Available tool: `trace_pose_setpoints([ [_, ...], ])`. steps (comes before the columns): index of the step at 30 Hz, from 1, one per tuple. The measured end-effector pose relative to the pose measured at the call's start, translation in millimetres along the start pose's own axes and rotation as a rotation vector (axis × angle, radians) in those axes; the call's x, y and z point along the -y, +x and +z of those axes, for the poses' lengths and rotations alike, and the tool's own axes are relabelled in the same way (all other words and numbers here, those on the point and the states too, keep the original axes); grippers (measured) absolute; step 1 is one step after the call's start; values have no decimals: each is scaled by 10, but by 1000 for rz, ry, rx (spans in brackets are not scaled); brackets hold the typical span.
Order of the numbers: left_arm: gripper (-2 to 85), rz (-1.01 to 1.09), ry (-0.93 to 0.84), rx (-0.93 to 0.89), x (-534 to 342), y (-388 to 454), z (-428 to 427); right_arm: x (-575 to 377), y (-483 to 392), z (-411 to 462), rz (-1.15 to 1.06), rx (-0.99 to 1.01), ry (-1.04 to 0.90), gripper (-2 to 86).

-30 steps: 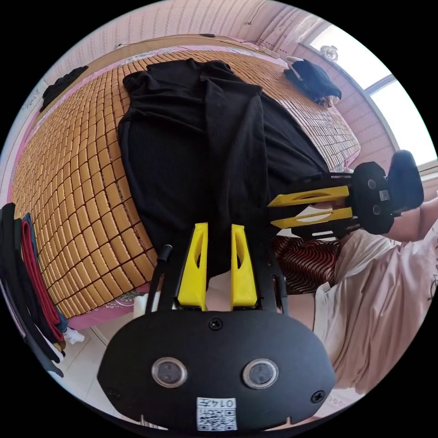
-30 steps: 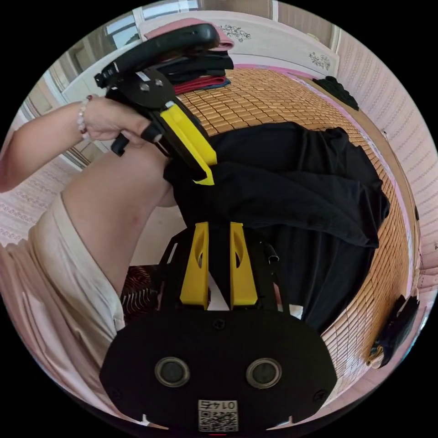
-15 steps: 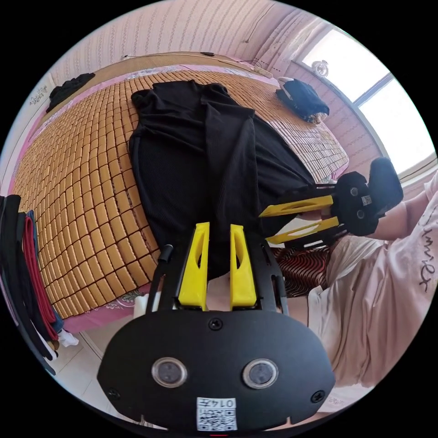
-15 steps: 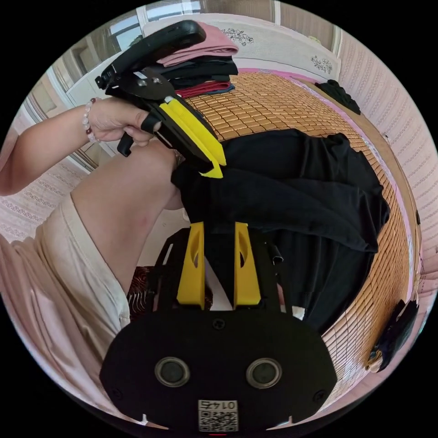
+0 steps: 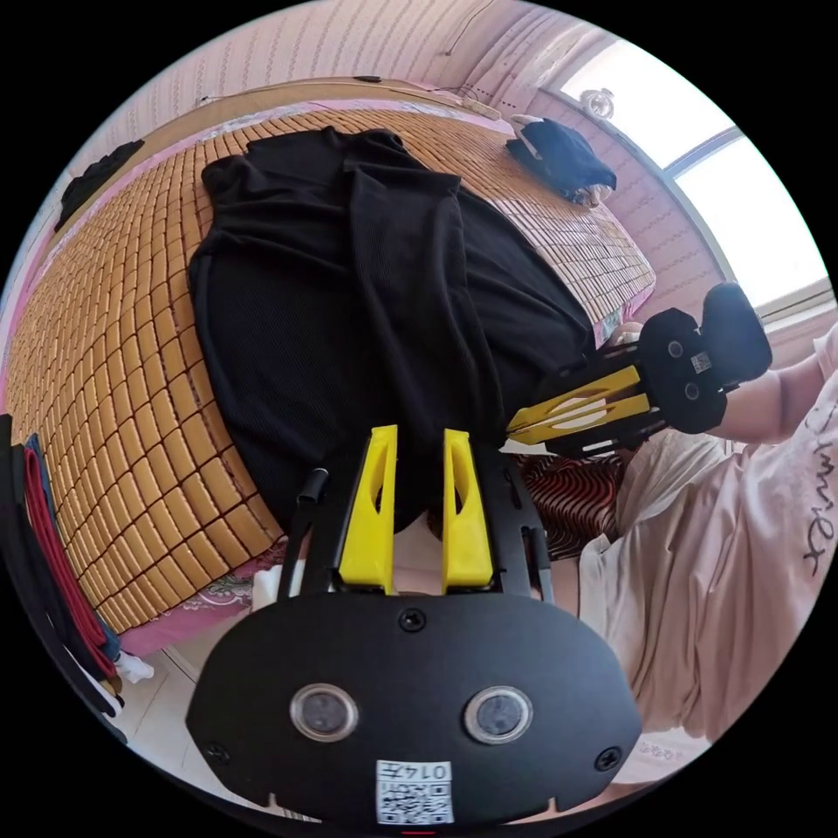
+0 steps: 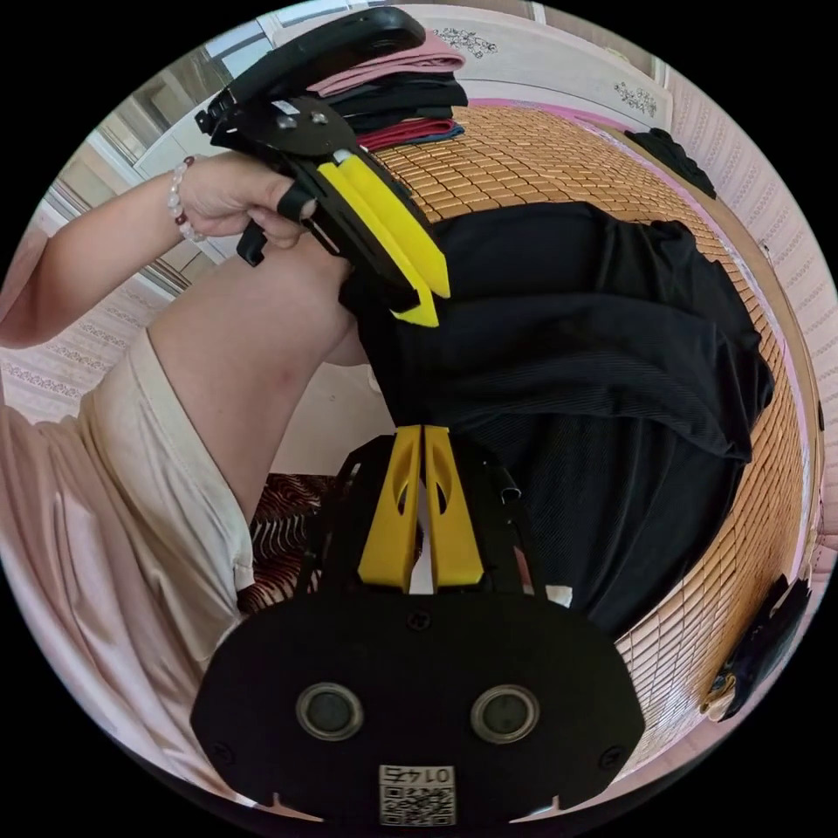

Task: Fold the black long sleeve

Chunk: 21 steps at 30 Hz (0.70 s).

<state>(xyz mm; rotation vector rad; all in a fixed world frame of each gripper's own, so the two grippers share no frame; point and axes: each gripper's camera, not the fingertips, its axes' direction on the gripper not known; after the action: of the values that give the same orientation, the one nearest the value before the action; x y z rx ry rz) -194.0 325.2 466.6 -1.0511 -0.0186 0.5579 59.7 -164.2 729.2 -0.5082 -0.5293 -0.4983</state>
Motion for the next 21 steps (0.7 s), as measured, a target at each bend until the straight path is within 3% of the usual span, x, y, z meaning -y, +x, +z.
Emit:
trace_pose_setpoints([
  [3, 59, -20, -27, 22, 56, -1, 96, 10, -35, 39, 6, 11, -12, 7],
  [9, 12, -20, -59, -15, 187, -87, 110, -43, -140, -31, 9, -147, 63, 61],
  [12, -6, 5, -54, 3, 244, -64, 110, -52, -131, 114, -14, -208, -11, 20],
  [17, -10, 100, -55, 93, 368, 78, -124, -164, -61, -217, 5, -113, 49, -8],
  [21, -10, 140, -5, 66, 467, 84, -423, -182, -90, -514, -21, -76, 125, -6],
])
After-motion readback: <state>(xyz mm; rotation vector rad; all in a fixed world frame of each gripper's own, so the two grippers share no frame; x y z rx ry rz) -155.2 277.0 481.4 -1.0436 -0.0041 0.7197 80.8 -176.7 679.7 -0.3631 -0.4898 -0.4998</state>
